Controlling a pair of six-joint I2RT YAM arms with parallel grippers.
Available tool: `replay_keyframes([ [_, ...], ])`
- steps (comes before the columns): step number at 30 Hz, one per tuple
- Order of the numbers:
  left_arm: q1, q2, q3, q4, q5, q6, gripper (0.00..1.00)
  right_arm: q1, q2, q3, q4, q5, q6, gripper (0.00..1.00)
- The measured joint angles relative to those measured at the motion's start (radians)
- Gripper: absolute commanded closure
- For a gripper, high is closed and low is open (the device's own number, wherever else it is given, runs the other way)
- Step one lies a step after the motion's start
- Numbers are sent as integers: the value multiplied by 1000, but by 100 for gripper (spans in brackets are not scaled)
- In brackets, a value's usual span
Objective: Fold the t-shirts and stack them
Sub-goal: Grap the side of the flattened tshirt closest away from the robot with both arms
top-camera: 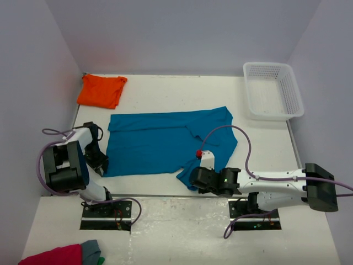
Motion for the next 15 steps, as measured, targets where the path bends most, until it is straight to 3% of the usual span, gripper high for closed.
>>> replay_keyframes([
  [12, 5, 14, -4, 7, 56, 21, 71, -6, 0, 0, 0, 0, 0, 100],
  [15, 5, 10, -14, 16, 68, 25, 79, -6, 11, 0, 0, 0, 0, 100],
])
